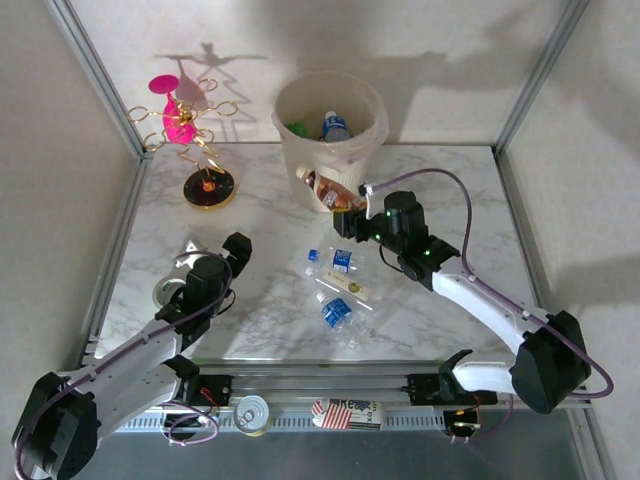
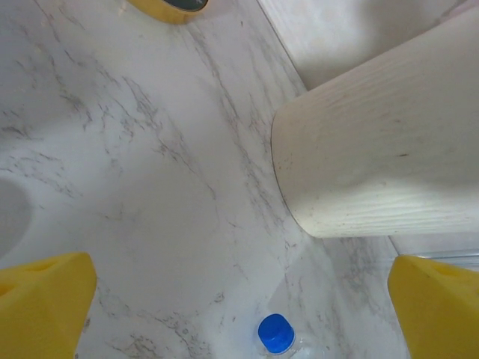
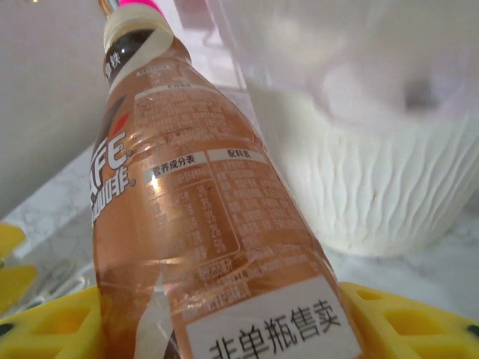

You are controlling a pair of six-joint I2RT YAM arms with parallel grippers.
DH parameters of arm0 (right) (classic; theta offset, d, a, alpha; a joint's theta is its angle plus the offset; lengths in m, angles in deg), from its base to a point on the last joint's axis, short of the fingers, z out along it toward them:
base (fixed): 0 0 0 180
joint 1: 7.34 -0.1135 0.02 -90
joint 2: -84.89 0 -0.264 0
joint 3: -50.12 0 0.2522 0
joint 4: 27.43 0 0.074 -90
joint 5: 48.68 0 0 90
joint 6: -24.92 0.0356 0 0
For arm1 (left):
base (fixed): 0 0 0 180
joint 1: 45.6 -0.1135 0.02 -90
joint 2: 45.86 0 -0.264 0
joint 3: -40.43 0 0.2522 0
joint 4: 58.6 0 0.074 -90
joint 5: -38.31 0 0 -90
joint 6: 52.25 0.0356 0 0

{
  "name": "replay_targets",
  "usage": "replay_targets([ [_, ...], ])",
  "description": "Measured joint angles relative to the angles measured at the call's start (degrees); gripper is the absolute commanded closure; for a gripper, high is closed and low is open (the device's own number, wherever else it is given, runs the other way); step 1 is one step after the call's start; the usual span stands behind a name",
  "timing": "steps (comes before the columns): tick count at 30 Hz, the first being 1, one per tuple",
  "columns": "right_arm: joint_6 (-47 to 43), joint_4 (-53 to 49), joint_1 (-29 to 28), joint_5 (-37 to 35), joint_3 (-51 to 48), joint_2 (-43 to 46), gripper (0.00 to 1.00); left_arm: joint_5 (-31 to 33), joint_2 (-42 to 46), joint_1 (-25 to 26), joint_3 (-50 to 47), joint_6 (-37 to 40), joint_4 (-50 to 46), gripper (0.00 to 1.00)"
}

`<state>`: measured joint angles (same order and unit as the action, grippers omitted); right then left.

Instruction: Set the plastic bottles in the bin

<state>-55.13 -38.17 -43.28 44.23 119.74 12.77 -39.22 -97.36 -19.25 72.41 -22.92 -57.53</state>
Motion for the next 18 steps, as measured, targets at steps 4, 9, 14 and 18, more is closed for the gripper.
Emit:
replay_targets([
  [4, -2.1, -2.0, 0.1, -2.1, 7.9, -0.7, 0.52, -2.3, -1.7, -0.2, 0.0, 0.1, 0.6, 0.00],
  [9, -4.7, -2.9, 1.2, -4.2, 19.5, -6.0, 0.52, -4.5, -2.2, -0.2, 0.0, 0.3, 0.6, 0.00],
  [14, -5.3, -4.4, 4.4, -4.9, 29.0, -13.9, 0.53, -5.5, -1.3, -0.2, 0.0, 0.5, 0.3, 0.00],
  [18, -5.3, -7.5, 6.7, -4.9, 37.0, -21.4, 0.52, -5.4, 1.4, -0.3, -0.2, 0.5, -0.3, 0.00],
])
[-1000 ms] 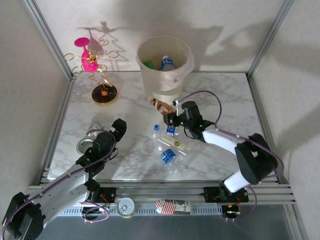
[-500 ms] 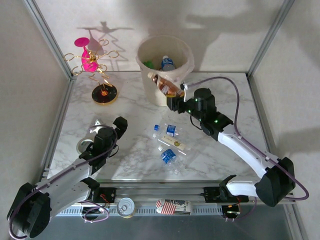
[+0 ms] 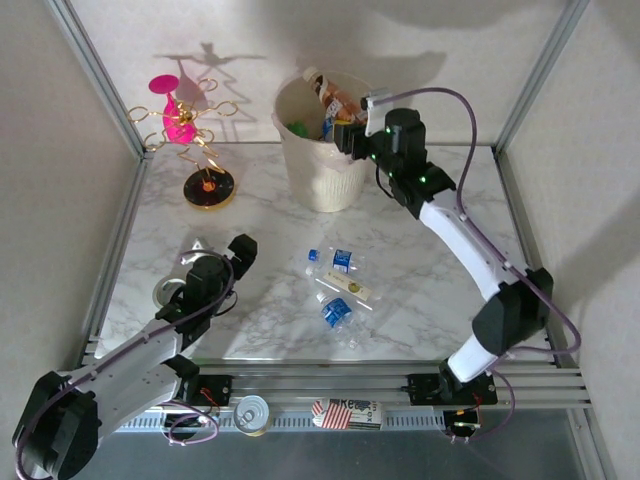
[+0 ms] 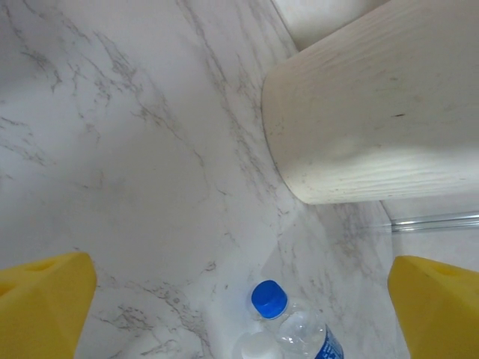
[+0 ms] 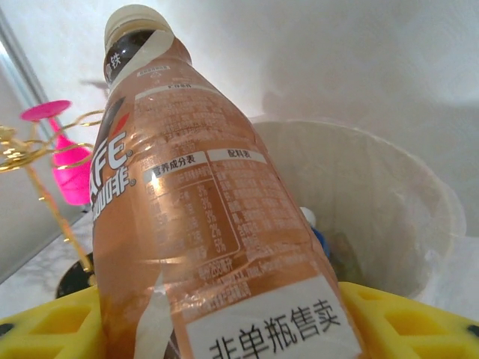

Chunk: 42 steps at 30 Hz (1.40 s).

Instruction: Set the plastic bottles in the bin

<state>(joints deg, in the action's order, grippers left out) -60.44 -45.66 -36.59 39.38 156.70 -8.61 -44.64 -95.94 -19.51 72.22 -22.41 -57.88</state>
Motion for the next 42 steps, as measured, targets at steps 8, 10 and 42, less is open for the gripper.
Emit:
replay_targets([
  [8, 0.0, -6.3, 1.2, 0.0, 12.7, -11.6, 0.50, 0.1, 3.1, -0.3, -1.5, 0.0, -1.7, 0.00],
  [10, 0.0, -7.8, 1.2, 0.0, 15.0, -13.7, 0.48, 0.2, 3.7, -0.3, -1.7, 0.0, -2.1, 0.00],
  [42, 1.3, -2.4, 1.2, 6.9, -9.0, 10.3, 0.01, -3.1, 2.4, -0.4, -2.5, -0.1, -2.1, 0.00],
])
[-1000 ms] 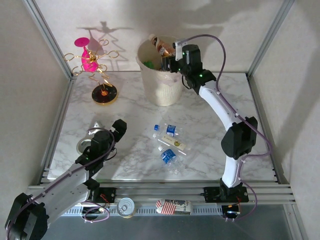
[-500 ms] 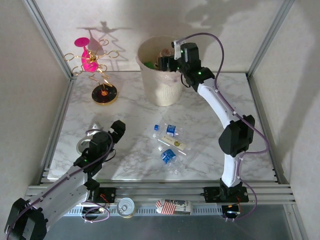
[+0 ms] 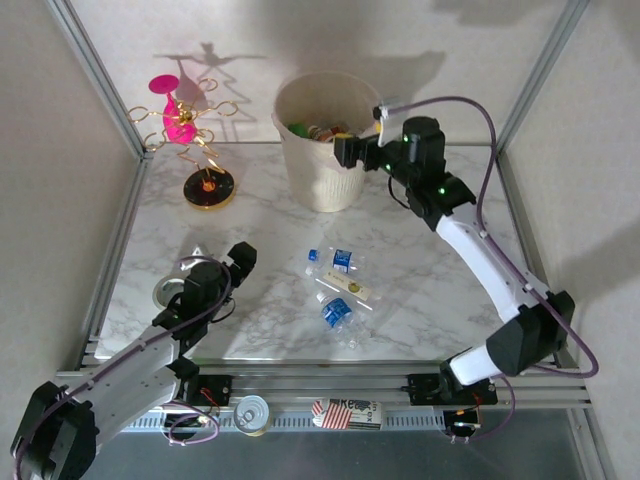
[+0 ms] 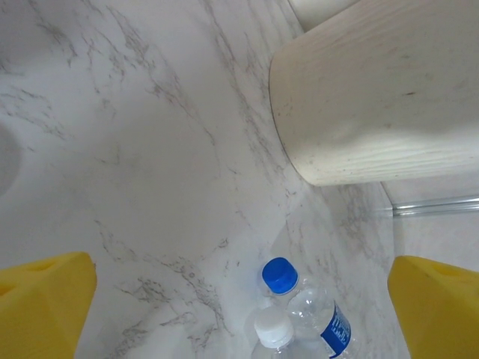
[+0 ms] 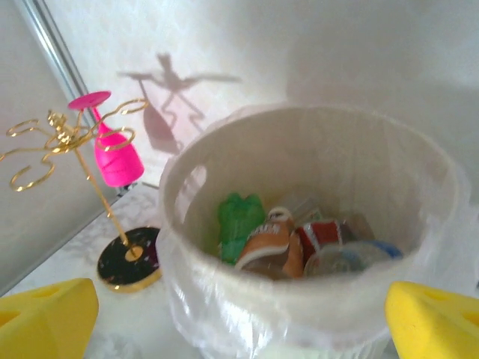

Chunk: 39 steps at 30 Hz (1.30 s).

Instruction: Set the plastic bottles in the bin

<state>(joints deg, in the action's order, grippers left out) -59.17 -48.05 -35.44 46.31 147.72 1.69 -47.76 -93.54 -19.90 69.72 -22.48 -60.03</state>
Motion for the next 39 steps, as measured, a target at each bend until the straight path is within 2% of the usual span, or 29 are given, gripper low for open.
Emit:
replay_targets([
  [11, 4.3, -0.7, -0.7, 5.9, -23.1, 11.8, 0.01, -2.1, -7.5, 3.4, 3.5, 0.2, 3.7, 0.00],
  [17, 3.7, -5.0, -3.3, 6.6, -29.1, 13.2, 0.01, -2.7, -13.1, 6.7, 5.9, 0.4, 4.9, 0.00],
  [28, 1.5, -10.7, -5.2, 0.9, -33.2, 8.9, 0.01, -3.2, -21.4, 9.6, 12.3, 0.7, 6.5, 0.00],
  [39, -0.9, -10.4, -6.3, -0.5, -33.5, -0.3, 0.01, -3.1, -22.5, 11.2, 13.7, 1.1, 6.7, 0.01],
])
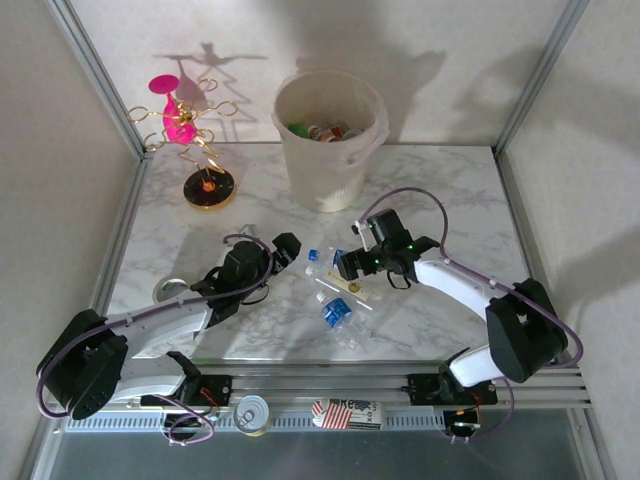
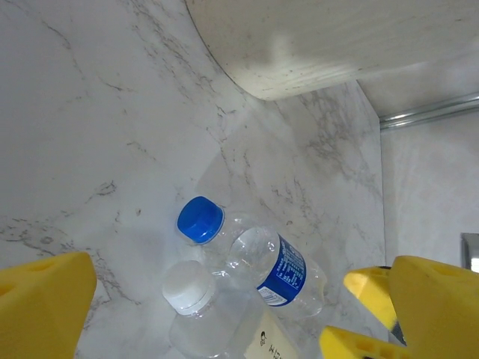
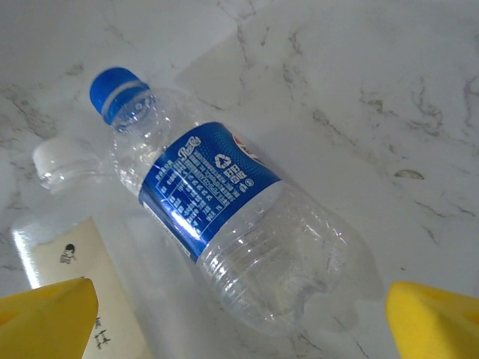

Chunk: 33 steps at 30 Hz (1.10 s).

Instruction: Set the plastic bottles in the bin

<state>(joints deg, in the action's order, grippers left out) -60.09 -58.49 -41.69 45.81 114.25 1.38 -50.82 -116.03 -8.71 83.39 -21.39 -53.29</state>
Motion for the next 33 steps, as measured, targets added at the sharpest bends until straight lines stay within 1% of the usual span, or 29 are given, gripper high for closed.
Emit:
replay_targets([
  [6, -1.4, 0.6, -0.7, -0.7, 0.8, -4.9, 0.01, 0.7, 1.4, 0.2, -0.2, -0.1, 0.0, 0.00],
  [10, -2.0, 2.2, -0.8, -2.6, 2.5, -7.2, 0.01, 1.7, 2.6, 0.4, -0.8, -0.2, -0.2, 0.00],
  [18, -2.8, 4.6, -0.8, -5.0, 4.4, -10.4, 0.03, 2.1, 2.7, 0.5, -0.8, -0.2, -1.0, 0.00],
  [27, -3.8, 4.8, -0.8, -6.1, 6.5, -14.6, 0.05, 2.1, 2.6, 0.5, -0.8, -0.2, -1.1, 0.00],
  [33, -5.2, 5.1, -0.8, -6.6, 8.0, -17.0, 0.04, 2.1, 2.3, 0.5, -0.8, -0.3, -1.0, 0.00],
])
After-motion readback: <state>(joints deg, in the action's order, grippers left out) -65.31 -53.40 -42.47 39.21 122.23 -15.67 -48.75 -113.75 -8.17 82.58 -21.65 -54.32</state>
